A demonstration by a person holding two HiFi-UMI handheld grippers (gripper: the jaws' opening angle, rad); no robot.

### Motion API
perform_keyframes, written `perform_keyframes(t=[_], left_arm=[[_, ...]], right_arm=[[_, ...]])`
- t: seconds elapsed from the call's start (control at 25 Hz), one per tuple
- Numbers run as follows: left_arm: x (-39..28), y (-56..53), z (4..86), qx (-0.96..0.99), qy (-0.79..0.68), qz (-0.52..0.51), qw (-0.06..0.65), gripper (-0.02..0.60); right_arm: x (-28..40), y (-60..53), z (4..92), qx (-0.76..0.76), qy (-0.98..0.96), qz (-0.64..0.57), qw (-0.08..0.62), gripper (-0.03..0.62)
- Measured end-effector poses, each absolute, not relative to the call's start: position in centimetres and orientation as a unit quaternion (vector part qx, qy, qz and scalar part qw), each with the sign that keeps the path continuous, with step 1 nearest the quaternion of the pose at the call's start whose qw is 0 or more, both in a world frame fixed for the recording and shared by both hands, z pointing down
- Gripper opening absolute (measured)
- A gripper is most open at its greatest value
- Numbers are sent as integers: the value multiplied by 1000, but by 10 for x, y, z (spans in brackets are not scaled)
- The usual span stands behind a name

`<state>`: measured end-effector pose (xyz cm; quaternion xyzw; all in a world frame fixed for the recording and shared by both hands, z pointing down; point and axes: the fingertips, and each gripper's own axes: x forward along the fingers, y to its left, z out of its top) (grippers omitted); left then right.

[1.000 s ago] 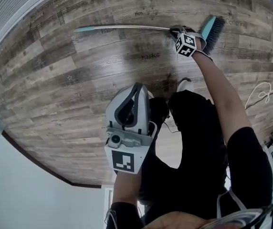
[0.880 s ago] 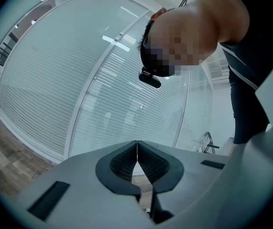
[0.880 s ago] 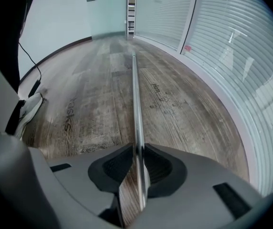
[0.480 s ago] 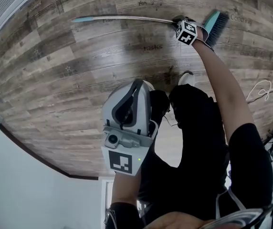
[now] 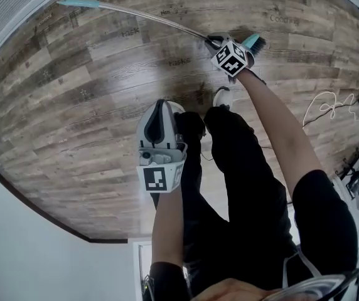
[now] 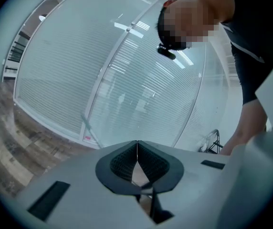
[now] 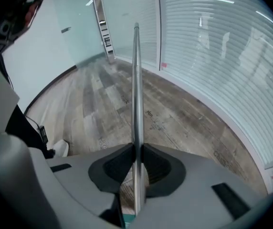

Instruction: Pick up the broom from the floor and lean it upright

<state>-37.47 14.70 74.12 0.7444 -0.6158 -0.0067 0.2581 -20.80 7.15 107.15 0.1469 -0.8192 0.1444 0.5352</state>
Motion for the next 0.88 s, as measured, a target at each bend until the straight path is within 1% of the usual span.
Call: perform_keyframes(t=[0.08,0.16,0.24,0.44,0.64,0.76,0.88], left_arm=[[-364,158,727,738,-610,3,287,20],[-354,167,690,740,-594,-3,316,20],[-350,173,644,750,-579,-7,320,20],[-362,170,525,774,-571,10,274,20],[-355,162,404,797,-550,-20,247,20],[-344,168,348,824,-513,-43,237,20],[-327,166,308,853,-472,-60,216,20]], right_arm=[[-205,74,1027,165,-822,160,520,77],[-206,86,979,173,-824,184,507,77],[-205,94,926,184,-826,207,490,77],[-188,95,785,249,-829,231,445,77],[-170,121,664,299,-817,276,408,77],[-164,144,600,334,-814,288,378,77],[-148,150,553,378,-814,270,348,77]])
